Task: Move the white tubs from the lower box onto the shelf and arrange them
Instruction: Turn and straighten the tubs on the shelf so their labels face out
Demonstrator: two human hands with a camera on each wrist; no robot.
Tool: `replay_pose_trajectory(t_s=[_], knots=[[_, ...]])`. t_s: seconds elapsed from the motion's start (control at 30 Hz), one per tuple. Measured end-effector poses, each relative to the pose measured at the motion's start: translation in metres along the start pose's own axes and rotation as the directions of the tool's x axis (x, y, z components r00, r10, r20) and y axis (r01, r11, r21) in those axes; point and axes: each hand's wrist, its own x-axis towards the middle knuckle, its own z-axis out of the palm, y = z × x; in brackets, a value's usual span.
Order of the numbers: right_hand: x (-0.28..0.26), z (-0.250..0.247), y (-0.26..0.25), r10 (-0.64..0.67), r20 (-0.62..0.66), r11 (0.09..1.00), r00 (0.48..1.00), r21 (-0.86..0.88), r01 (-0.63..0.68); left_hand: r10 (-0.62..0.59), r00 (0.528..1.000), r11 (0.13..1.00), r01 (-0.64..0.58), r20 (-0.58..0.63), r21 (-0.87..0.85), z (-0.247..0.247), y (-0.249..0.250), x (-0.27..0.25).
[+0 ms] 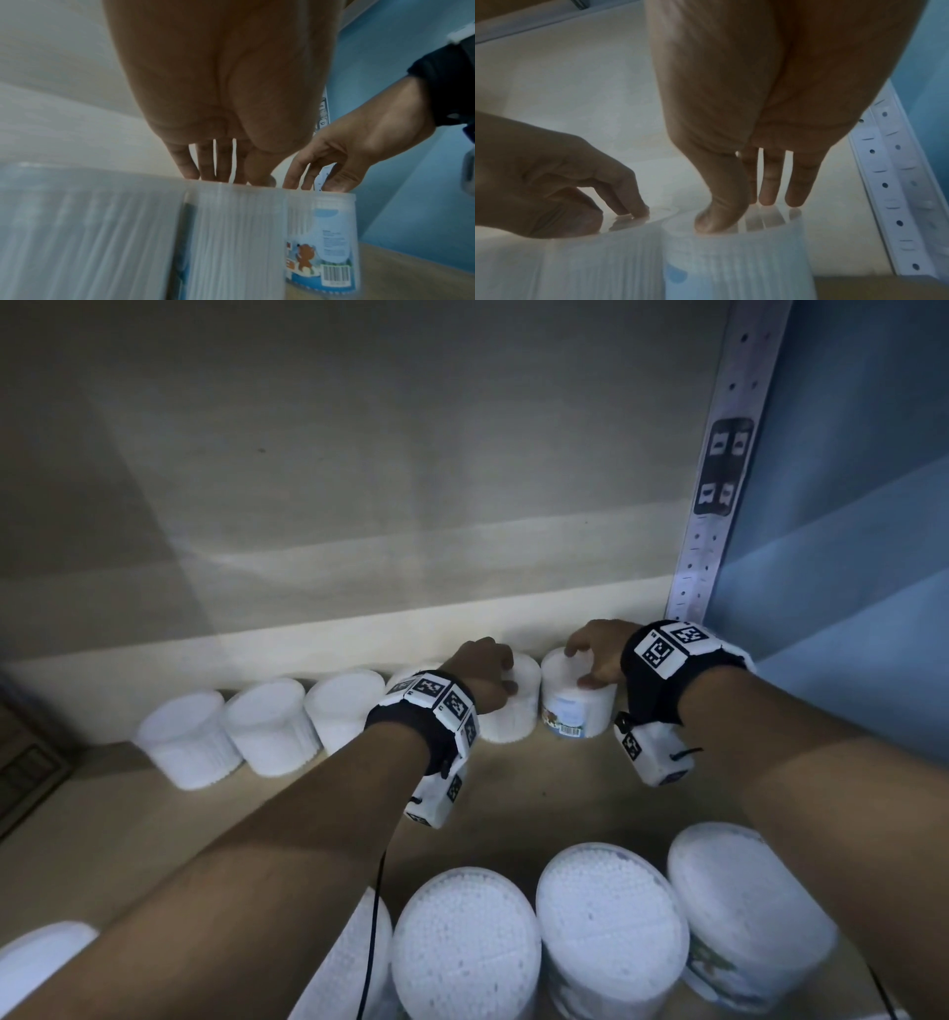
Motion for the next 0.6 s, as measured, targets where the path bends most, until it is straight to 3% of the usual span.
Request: replay_pose_trajectory(t_s=[0.1, 0.23, 0.37, 0.6], knots=[[-0.002, -0.003, 0.003, -0.041, 0.030, 0.999, 0.999, 0.028, 0.040, -0.002, 1.000, 1.000, 0.002, -0.005, -0.012, 0.001, -0.001, 0.001], [0.002, -0.001, -0.001, -0.010, -0.048, 0.996, 0.999, 0.092, 0.015, 0.000, 1.000, 1.000, 0.000, -0.012, -0.011, 0.003, -0.001, 0.001], [0.010, 0.006, -0.006, 0.118, -0.103, 0.993, 0.988, -0.009, -0.120, -0.002, 1.000, 1.000, 0.002, -0.004, -0.011, 0.003, -0.002, 0.001], [0.011, 0.011, -0.002, 0.093, -0.078, 0.995, 0.993, -0.036, -0.096, 0.000, 1.000, 1.000, 0.000, 0.005, 0.001, 0.005, -0.004, 0.004]])
